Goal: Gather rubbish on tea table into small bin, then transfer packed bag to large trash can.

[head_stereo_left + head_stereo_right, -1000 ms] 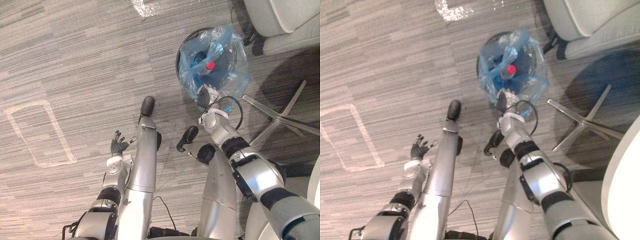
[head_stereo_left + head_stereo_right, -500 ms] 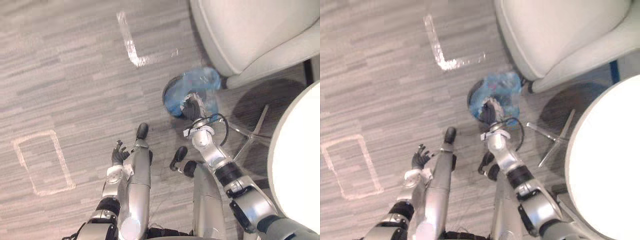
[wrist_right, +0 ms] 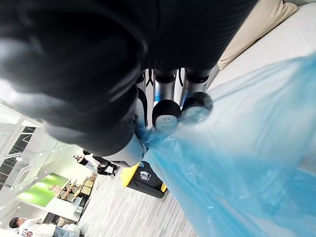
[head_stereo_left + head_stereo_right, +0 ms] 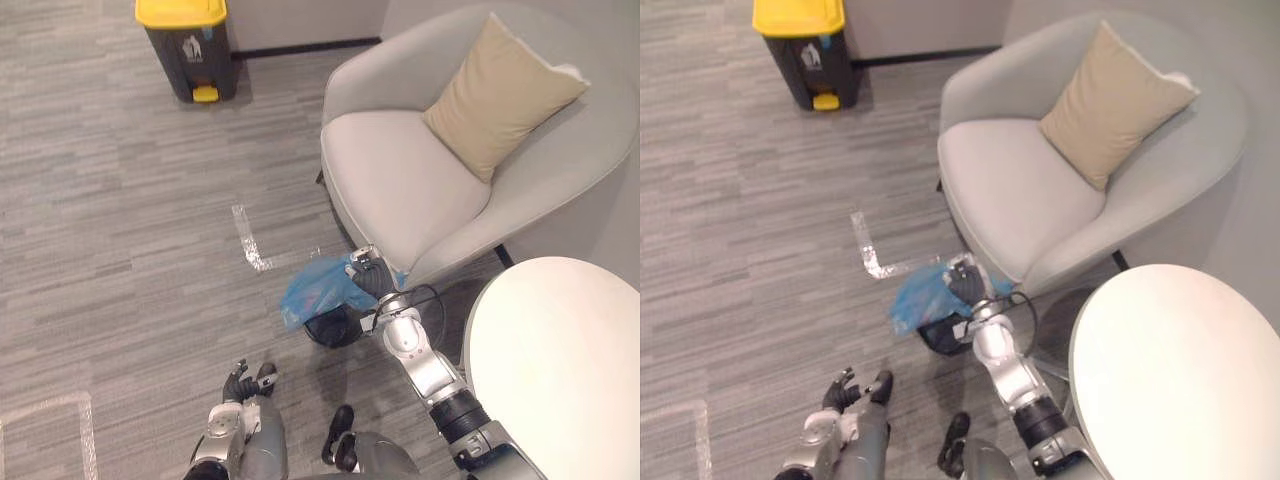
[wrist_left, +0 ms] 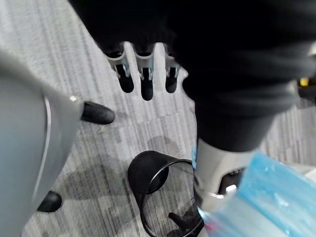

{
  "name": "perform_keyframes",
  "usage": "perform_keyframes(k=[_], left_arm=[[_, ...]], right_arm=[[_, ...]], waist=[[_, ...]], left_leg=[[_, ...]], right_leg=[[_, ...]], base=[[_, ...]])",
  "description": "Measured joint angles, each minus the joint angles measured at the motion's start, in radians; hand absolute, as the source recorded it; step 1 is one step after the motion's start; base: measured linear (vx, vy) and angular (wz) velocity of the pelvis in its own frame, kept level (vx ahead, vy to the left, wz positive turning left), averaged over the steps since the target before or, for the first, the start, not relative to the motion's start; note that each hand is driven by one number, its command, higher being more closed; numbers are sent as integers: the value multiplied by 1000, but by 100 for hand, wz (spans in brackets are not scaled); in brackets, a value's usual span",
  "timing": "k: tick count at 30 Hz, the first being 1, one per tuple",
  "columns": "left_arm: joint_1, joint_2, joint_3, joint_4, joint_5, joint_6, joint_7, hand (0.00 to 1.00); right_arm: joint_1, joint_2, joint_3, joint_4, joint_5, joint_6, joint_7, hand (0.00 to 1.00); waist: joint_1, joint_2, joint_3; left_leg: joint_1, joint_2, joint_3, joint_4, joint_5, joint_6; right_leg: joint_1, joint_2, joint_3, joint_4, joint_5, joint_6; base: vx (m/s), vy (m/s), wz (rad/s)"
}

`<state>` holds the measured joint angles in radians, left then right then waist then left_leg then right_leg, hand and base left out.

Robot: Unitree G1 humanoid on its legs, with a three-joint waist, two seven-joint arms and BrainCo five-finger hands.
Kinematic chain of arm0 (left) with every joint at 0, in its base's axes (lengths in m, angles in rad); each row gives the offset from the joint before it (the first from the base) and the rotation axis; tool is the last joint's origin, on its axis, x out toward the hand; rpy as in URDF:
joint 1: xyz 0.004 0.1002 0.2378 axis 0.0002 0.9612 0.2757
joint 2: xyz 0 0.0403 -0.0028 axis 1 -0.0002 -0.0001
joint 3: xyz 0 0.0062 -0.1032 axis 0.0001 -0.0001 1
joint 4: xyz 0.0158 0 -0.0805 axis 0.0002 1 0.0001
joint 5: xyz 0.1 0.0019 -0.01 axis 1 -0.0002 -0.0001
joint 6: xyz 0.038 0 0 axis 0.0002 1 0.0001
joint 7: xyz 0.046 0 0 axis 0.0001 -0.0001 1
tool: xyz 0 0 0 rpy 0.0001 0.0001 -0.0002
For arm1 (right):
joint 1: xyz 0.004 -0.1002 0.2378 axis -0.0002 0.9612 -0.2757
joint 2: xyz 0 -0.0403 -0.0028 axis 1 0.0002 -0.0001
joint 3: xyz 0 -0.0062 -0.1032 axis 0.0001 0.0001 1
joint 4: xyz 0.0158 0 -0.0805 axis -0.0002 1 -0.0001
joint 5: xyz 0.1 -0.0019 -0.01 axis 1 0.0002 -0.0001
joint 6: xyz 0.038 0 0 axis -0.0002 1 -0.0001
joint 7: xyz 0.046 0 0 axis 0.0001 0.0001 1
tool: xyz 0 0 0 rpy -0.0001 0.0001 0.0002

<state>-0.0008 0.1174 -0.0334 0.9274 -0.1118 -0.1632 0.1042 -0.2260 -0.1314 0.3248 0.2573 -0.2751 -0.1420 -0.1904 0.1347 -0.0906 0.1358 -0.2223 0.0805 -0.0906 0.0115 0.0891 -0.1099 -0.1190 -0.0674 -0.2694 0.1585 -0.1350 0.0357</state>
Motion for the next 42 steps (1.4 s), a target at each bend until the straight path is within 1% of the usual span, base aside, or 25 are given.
perform_keyframes(k=[1, 2, 3, 4, 6, 7, 10, 12, 14, 15, 16, 19, 22, 25, 28, 32, 34, 37, 42], left_arm=[[17, 8, -23, -48, 9, 0, 0, 0], [27, 12, -33, -80, 13, -1, 0, 0], [47, 21, -45, -157, 21, -5, -1, 0], [55, 25, -46, -184, 24, -6, -1, 0], [83, 50, -67, -306, 35, -10, 0, 0], [97, 63, -70, -378, 53, -23, 0, 0], [116, 93, -75, -522, 87, -33, 1, 0], [124, 106, -83, -568, 98, -39, 1, 0], [129, 122, -105, -625, 130, -49, 1, 0], [130, 131, -119, -652, 146, -52, -1, 0], [130, 132, -121, -658, 151, -52, -1, 0], [129, 159, -150, -707, 184, -65, -4, 0], [120, 172, -171, -730, 213, -70, -16, 0], [77, 206, -226, -744, 250, -72, -24, 0], [29, 219, -264, -749, 279, -73, -22, 0], [-6, 227, -277, -750, 308, -76, -20, 0], [-38, 240, -312, -751, 323, -77, -19, 0], [-64, 249, -344, -750, 357, -77, -16, 0], [-103, 248, -352, -747, 407, -78, 5, 0]], right_arm=[[14, -9, 1, 0, 12, -6, 13, 100], [22, -13, 1, -3, 19, -7, 21, 100], [34, -28, 3, -7, 53, -16, 41, 100], [36, -31, 4, -8, 61, -17, 46, 100], [49, -47, 5, -18, 109, -19, 73, 100], [51, -63, 17, -35, 149, -24, 91, 100], [51, -110, 51, -92, 218, -43, 132, 100], [52, -116, 54, -109, 247, -49, 148, 100], [50, -131, 59, -145, 297, -57, 174, 100], [49, -154, 78, -167, 326, -58, 189, 100], [49, -158, 82, -171, 331, -58, 193, 100], [49, -190, 107, -191, 406, -59, 231, 100], [44, -214, 123, -241, 468, -59, 263, 100], [7, -232, 166, -277, 530, -59, 298, 100], [-9, -232, 206, -307, 600, -62, 332, 100], [-16, -234, 241, -341, 653, -62, 361, 100], [-19, -236, 248, -360, 695, -62, 377, 100], [-33, -235, 285, -368, 756, -61, 395, 100], [-44, -227, 328, -385, 827, -55, 420, 100]], waist=[[0, 9, -9], [0, 13, -19], [0, 21, -24], [0, 23, -27], [0, 30, -39], [0, 32, -42], [0, 35, -43], [-1, 38, -57], [-2, 49, -67], [-2, 57, -74], [-2, 58, -75], [-4, 66, -92], [-15, 73, -103], [-25, 72, -105], [-28, 72, -122], [-32, 75, -129], [-32, 76, -130], [-42, 74, -134], [-48, 74, -135]], left_leg=[[22, -2, 1, -22, 7, 1], [28, -3, 1, -35, 10, 3], [46, -6, 2, -53, 16, 5], [51, -6, 3, -59, 19, 7], [68, -6, 4, -81, 26, 9], [68, -6, 4, -83, 26, 9], [97, -5, 6, -110, 33, 11], [104, -5, 9, -113, 33, 11], [108, -3, 15, -113, 33, 11], [109, -2, 17, -113, 33, 11], [111, -2, 17, -113, 33, 11], [119, 4, 22, -113, 33, 11], [121, 12, 25, -114, 32, 11], [123, 22, 29, -114, 33, 10], [124, 31, 37, -114, 35, 6], [127, 37, 49, -114, 36, 5], [127, 38, 52, -114, 37, 4], [127, 38, 55, -114, 37, 4], [126, 37, 62, -114, 37, 4]], right_leg=[[18, 0, 1, -16, 6, 4], [22, 0, 2, -24, 9, 5], [35, 0, 3, -35, 13, 7], [38, 0, 5, -38, 15, 8], [53, 2, 5, -59, 23, 12], [55, 3, 8, -62, 25, 12], [71, 5, 14, -71, 27, 12], [80, 6, 17, -79, 28, 12], [81, 9, 31, -82, 30, 10], [82, 11, 34, -86, 32, 8], [83, 11, 36, -86, 32, 8], [89, 19, 49, -93, 37, 0], [86, 26, 58, -93, 42, -5], [85, 36, 66, -94, 48, -10], [81, 44, 75, -95, 53, -15], [79, 50, 86, -97, 57, -18], [78, 51, 89, -97, 59, -19], [77, 51, 93, -100, 62, -18], [79, 52, 101, -112, 71, -17]], base=[[0, 0, 0], [0, 0, 0], [0, 0, 0], [0, 0, 0], [0, 0, 0], [-1, 4, -3], [8, -1, -4], [18, -3, -3], [39, -10, -9], [13, -8, -7], [13, -12, -10], [1, -21, -12], [-28, -22, -10], [-55, -23, -9], [-46, -25, -8], [-22, -19, -10], [-18, -15, -5], [1, -5, -2], [1, -2, -3]])
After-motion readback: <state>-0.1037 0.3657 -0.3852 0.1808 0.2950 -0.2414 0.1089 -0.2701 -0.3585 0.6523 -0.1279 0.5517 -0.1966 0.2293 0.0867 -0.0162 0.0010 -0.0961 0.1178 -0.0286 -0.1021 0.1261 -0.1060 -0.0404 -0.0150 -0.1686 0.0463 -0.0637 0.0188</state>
